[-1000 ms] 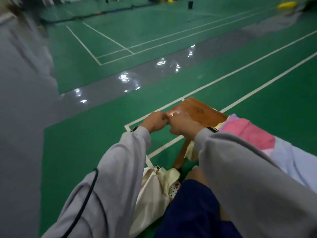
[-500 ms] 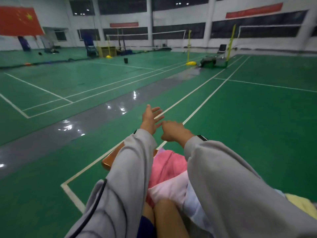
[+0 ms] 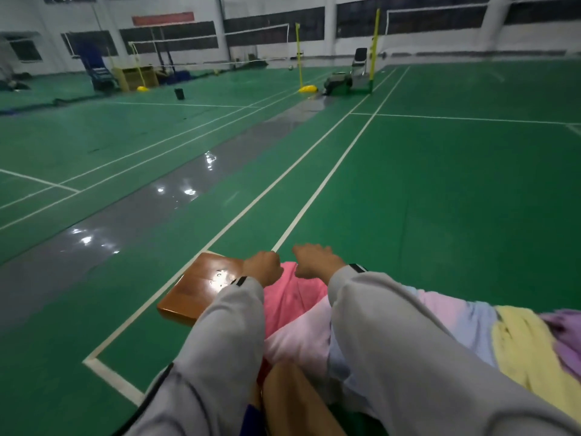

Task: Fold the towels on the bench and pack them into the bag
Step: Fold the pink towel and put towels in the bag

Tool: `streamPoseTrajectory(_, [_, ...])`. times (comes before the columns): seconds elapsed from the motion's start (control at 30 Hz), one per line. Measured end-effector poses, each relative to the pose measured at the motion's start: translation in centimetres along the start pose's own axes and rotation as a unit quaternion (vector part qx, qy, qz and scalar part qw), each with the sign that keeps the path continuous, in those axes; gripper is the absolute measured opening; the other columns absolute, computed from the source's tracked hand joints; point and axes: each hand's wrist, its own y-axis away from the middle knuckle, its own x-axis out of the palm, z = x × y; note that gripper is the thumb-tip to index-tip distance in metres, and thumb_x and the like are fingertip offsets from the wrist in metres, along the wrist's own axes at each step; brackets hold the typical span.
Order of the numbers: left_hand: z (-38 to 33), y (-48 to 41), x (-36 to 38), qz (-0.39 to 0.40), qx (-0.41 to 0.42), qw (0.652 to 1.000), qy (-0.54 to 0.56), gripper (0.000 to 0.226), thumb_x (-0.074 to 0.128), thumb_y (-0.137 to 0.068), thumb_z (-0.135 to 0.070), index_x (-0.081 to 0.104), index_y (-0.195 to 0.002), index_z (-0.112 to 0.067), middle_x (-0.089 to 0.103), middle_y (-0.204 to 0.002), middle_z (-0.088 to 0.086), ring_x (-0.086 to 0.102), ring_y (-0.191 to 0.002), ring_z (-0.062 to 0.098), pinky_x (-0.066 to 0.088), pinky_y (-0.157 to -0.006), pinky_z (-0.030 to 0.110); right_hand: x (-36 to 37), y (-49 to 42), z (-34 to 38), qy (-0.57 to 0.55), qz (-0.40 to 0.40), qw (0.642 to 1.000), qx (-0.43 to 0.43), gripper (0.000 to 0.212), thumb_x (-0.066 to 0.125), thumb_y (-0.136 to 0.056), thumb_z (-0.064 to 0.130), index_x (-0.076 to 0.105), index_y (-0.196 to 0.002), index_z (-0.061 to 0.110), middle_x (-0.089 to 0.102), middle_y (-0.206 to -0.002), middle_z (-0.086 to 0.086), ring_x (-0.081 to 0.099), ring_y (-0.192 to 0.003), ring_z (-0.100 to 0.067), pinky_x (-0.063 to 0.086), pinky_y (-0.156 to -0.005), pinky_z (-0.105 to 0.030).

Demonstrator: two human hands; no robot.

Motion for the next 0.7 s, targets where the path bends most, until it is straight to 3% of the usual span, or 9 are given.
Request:
streamPoseTrajectory(0.2, [2.5, -3.1, 4.6, 0.150, -0.035, 0.988, 0.017, 0.042, 0.061, -0.094, -0.036, 0.058, -0.131, -0.017, 0.066, -0.123, 0.008, 0.062, -0.104, 0.027, 0.049, -0.088, 0.036, 3.5, -2.1, 1.4, -0.006, 0.039, 0.999, -0.010, 0.047, 0.052, -0.090, 0.024, 0.050, -0.136, 0.023, 0.059, -0.136, -0.009, 0.056, -0.125, -0.034, 0.041, -0.104, -0.049])
streamPoseTrajectory(0.3, [1.5, -4.2, 6.1, 0.234, 0.006, 0.971, 0.038, 0.037, 0.050, -0.100, -0.038, 0.045, -0.137, -0.034, 0.058, -0.131, 0.008, 0.057, -0.105, 0.021, 0.046, -0.098, 0.034, 4.6, -2.2, 1.4, -0.025, 0.051, 0.998, -0.014, 0.044, 0.051, -0.089, 0.025, 0.049, -0.133, 0.022, 0.057, -0.137, -0.012, 0.056, -0.123, -0.037, 0.039, -0.107, -0.052])
streamPoseTrajectory(0.4, [0.1, -3.7, 5.3, 0.202, 0.017, 0.978, 0.046, 0.033, 0.041, -0.105, -0.025, 0.045, -0.136, -0.015, 0.054, -0.117, 0.006, 0.053, -0.102, 0.025, 0.041, -0.093, 0.031, 5.9, -3.2, 0.8, -0.020, 0.060, 0.998, 0.004, 0.048, 0.054, -0.090, 0.028, 0.050, -0.137, 0.019, 0.053, -0.144, -0.011, 0.055, -0.126, -0.035, 0.041, -0.106, -0.050])
streamPoseTrajectory(0.53, [1.1, -5.8, 7.3, 0.142, -0.071, 0.977, 0.140, 0.054, 0.050, -0.097, -0.028, 0.037, -0.146, -0.009, 0.064, -0.126, 0.018, 0.063, -0.102, 0.029, 0.053, -0.090, 0.037, 7.0, -4.5, -0.2, -0.022, 0.060, 0.997, 0.036, 0.053, 0.053, -0.088, 0.023, 0.049, -0.140, 0.018, 0.056, -0.142, -0.008, 0.058, -0.125, -0.033, 0.045, -0.102, -0.047])
streamPoseTrajectory(0.7, [0.0, -5.9, 3.9, 0.113, -0.025, 0.966, 0.233, 0.047, 0.038, -0.101, -0.041, 0.070, -0.123, -0.013, 0.064, -0.131, 0.020, 0.061, -0.117, 0.037, 0.050, -0.103, 0.044, 6.6, -5.1, -1.3, -0.080, 0.079, 0.991, 0.073, 0.046, 0.056, -0.088, 0.022, 0.057, -0.133, 0.020, 0.064, -0.133, -0.008, 0.062, -0.119, -0.032, 0.049, -0.098, -0.042])
